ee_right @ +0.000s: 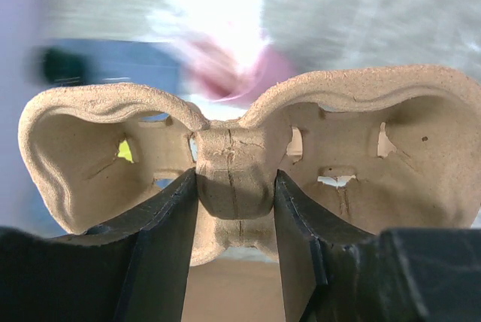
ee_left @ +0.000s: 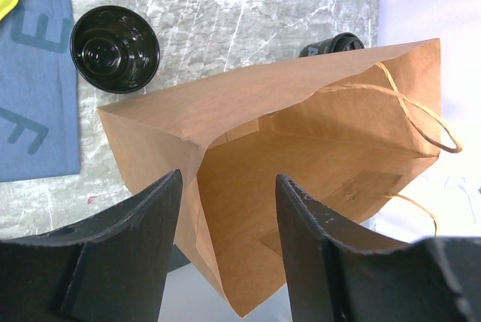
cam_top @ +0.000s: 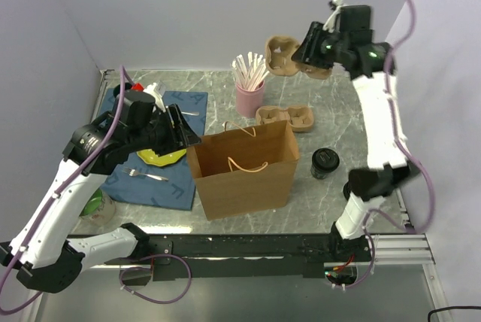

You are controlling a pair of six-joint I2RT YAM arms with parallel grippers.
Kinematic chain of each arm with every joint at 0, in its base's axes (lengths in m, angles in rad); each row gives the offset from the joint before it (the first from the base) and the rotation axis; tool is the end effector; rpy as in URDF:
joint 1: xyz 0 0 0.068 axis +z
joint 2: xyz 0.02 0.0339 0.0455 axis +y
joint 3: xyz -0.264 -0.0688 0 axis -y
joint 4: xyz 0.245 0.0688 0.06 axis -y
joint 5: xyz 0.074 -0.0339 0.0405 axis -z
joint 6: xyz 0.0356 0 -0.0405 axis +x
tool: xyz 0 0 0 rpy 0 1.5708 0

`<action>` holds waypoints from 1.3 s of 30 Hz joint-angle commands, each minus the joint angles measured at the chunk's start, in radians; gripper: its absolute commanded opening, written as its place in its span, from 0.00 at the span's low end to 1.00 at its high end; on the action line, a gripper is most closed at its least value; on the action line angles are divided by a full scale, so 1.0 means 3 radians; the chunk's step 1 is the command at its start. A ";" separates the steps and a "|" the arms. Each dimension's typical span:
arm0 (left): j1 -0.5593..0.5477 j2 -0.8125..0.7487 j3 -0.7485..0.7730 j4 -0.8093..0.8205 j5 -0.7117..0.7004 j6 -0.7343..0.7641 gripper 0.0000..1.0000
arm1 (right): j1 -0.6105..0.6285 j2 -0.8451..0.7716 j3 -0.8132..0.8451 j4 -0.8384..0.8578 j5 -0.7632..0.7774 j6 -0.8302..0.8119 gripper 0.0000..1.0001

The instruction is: Pack the takeout coffee

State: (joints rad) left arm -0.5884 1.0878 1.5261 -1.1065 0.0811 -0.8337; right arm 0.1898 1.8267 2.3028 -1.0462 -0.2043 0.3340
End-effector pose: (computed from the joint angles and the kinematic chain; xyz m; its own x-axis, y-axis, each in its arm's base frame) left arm 0.1479 -0.1021 0.4378 -0.7952 -0.3566 -0.4904 0.0258 0.7882 -0.6149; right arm 0.3607 0.0767 0.4758 -0.6163 0.2085 -0.7594 -0.1592 0.9114 0.3794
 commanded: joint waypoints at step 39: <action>0.0003 -0.0159 0.0016 0.0226 0.0073 0.0406 0.51 | 0.1014 -0.2397 -0.2348 0.1049 -0.1937 0.1480 0.43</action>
State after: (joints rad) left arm -0.5884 1.0153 1.4769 -1.0832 0.1158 -0.7391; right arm 0.4885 1.1435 1.5501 -0.7090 -0.8101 0.8104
